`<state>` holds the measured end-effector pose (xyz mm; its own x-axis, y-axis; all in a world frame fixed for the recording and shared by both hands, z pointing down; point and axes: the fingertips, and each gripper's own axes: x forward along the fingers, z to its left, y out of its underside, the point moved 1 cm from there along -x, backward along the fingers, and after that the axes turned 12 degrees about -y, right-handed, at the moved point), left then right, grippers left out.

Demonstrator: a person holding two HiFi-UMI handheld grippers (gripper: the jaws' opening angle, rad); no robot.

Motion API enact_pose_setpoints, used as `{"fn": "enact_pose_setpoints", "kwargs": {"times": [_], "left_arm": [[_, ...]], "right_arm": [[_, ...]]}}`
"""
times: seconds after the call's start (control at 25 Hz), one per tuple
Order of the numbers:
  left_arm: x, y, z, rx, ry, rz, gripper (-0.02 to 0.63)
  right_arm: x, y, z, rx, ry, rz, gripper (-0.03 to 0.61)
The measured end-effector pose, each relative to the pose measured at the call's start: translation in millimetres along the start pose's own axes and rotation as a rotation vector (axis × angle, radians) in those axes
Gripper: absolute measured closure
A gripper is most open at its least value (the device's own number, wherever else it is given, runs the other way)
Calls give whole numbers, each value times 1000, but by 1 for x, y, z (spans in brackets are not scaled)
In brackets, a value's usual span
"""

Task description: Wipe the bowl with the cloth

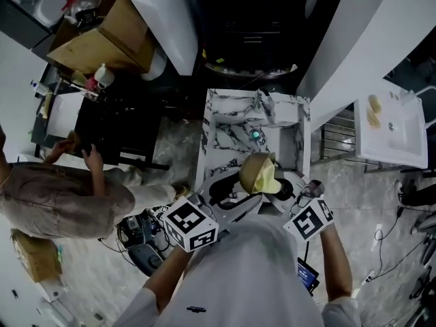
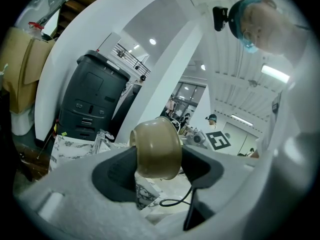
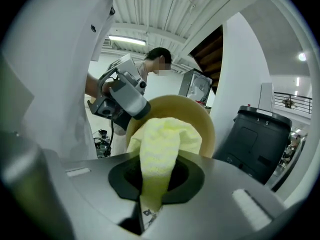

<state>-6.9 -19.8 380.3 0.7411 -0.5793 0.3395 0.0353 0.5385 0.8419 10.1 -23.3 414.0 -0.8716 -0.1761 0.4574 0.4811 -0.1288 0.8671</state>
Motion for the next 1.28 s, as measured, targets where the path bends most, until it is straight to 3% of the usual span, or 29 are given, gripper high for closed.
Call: {"fn": "enact_pose_setpoints", "kwargs": {"times": [0.28,0.6,1.12,1.28], "left_arm": [[-3,8,-2,54,-15,16,333],[-5,11,-3,80,-15,18,334],[-2,14,-6,117,19,49,334],[-4,13,-7,89,39,48,334]], "right_arm": [[0,9,-18,-30,58,124,548],[-7,-17,-32,7,89,36,548],[2,-37,-14,-68,-66,-51,549],[5,-35,-5,-84,-123,-55,549]]}}
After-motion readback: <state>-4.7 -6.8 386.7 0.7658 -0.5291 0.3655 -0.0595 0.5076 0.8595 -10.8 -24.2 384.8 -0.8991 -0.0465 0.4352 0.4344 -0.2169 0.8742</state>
